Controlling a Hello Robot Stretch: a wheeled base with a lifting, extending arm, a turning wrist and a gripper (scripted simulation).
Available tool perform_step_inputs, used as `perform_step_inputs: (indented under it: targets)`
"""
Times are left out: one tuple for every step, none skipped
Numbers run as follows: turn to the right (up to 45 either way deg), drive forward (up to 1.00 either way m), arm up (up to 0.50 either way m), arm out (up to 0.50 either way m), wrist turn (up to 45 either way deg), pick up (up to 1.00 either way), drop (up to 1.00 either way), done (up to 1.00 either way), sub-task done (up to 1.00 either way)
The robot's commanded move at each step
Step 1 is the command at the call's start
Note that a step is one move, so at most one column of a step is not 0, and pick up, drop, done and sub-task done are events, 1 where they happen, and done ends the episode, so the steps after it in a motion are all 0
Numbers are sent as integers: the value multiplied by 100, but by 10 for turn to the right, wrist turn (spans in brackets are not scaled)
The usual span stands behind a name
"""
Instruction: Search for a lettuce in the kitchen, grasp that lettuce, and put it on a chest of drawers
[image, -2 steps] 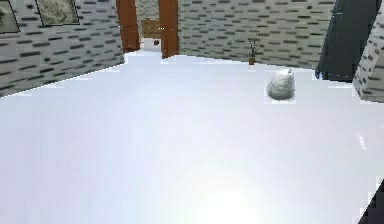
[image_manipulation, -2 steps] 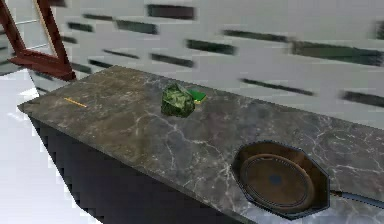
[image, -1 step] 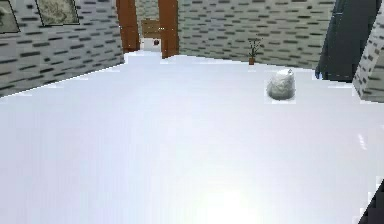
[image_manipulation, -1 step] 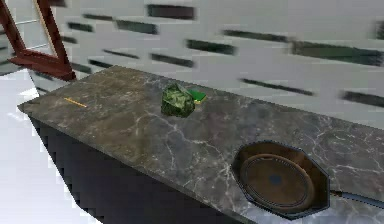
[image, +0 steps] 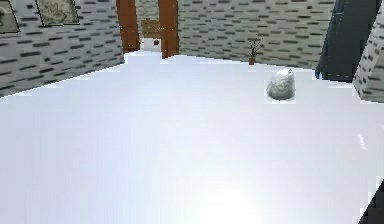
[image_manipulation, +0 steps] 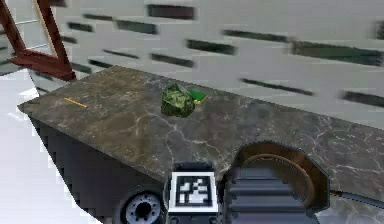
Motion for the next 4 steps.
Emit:
perform_step_inputs:
  targets:
    - [0,0,0,38,0,0,0,0,0]
    - [0,0,0,0,450,0,0,0,0]
    - [0,0,0,0,450,0,0,0,0]
    - [0,0,0,0,450,0,0,0,0]
